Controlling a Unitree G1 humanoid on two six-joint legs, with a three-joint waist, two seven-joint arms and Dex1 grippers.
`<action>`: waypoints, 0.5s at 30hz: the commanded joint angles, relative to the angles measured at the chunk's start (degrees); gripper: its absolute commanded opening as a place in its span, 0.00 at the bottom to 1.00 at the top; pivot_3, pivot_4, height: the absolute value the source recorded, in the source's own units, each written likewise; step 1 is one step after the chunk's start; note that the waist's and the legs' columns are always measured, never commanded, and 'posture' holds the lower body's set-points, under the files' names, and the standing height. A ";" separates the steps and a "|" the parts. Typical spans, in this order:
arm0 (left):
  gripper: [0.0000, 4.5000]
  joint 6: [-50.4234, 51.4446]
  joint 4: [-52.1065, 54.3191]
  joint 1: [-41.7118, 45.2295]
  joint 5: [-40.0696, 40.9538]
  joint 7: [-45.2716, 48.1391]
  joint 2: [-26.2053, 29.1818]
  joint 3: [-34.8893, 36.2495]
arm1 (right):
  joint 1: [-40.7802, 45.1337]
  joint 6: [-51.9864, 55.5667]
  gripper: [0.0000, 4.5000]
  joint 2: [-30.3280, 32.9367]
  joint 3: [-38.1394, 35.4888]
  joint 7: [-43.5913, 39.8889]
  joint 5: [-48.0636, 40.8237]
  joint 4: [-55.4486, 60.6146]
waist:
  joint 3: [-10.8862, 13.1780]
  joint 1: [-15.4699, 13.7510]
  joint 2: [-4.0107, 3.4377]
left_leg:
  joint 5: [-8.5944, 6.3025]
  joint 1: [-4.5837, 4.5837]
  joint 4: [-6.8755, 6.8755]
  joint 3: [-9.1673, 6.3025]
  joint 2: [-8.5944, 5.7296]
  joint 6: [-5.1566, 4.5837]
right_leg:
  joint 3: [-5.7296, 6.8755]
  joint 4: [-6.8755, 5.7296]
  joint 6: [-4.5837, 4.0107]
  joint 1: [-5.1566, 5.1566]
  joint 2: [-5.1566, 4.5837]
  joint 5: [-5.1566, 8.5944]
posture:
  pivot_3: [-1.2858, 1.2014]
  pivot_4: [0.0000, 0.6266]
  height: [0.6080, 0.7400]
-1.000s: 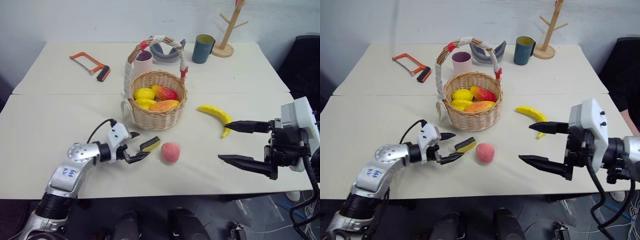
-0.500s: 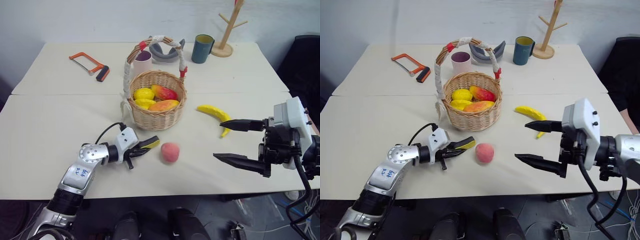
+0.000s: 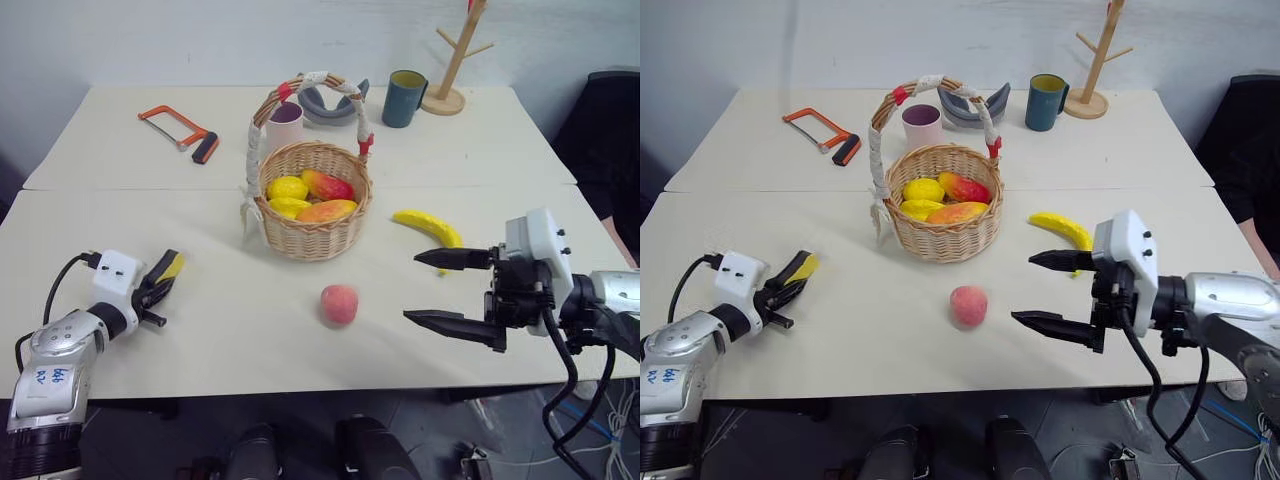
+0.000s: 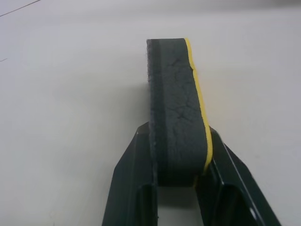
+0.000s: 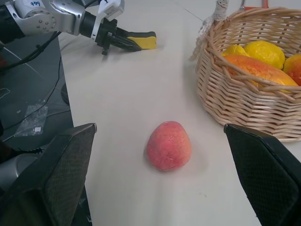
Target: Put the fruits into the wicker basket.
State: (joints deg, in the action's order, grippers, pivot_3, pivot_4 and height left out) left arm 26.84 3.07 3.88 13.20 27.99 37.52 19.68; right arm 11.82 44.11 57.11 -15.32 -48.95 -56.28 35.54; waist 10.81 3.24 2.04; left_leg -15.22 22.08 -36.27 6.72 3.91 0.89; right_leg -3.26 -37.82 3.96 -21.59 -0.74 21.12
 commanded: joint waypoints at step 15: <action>0.80 14.41 24.77 -4.24 33.13 28.01 14.99 10.92 | 4.70 -2.68 1.00 -5.56 8.88 -2.23 7.58 -5.61 | 0.03 0.11 0.03 | 0.02 0.03 0.07 0.00 -0.06 0.08 | 0.09 0.05 -0.12 -0.03 -0.09 0.04 | 0.52 0.24 1.00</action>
State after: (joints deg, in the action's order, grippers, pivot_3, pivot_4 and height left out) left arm 40.81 24.04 -0.29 43.13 52.37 51.03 31.82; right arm 15.43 42.54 52.00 -7.29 -50.36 -49.56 29.99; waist 10.84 3.35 2.07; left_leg -15.20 22.10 -36.18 6.72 3.85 0.97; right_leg -3.17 -37.76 3.83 -21.62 -0.85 21.15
